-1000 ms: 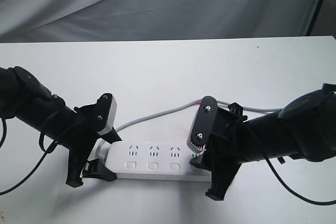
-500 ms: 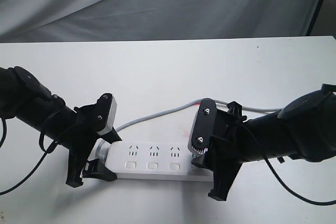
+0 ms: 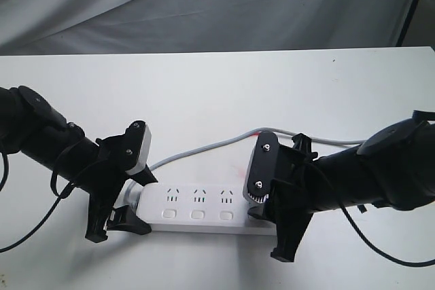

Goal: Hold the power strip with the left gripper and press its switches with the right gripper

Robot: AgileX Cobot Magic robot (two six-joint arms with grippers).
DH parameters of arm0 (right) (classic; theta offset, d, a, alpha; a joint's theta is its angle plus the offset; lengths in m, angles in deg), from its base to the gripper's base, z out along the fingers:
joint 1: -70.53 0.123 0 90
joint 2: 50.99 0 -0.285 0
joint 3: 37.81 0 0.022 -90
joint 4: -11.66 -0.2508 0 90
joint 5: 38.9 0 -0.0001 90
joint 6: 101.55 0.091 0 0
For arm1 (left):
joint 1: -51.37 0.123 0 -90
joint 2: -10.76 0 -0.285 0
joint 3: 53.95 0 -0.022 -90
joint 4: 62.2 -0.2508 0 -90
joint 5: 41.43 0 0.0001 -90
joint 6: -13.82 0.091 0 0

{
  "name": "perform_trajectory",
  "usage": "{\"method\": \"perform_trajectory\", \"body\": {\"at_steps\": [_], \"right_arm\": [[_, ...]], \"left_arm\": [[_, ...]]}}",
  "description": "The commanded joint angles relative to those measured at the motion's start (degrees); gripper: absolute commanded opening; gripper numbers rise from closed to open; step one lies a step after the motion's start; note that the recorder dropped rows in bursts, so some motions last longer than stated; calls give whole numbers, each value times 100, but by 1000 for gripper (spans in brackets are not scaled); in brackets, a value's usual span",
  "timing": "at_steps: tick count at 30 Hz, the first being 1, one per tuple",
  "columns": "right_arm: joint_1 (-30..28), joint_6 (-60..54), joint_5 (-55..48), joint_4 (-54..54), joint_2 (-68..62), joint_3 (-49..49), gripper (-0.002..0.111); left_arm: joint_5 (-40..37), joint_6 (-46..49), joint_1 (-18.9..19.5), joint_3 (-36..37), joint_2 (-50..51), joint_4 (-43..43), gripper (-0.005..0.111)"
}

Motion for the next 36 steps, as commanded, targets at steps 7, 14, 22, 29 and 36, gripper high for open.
{"method": "perform_trajectory", "body": {"at_steps": [7,14,22,29,36], "right_arm": [[-19,-70,38,42,-213,-35,40],[-12,-70,17,232,-331,-35,40],[-12,-70,17,123,-99,-35,40],[-77,98,17,62,593,-48,40],[-578,122,-122,122,885,-412,40]], "left_arm": [[-47,27,-20,-5,-15,58,54],[-47,27,-20,-5,-15,58,54],[-47,27,-20,-5,-15,58,54],[-47,27,-20,-5,-15,58,54],[-47,27,-20,-5,-15,58,54]]}}
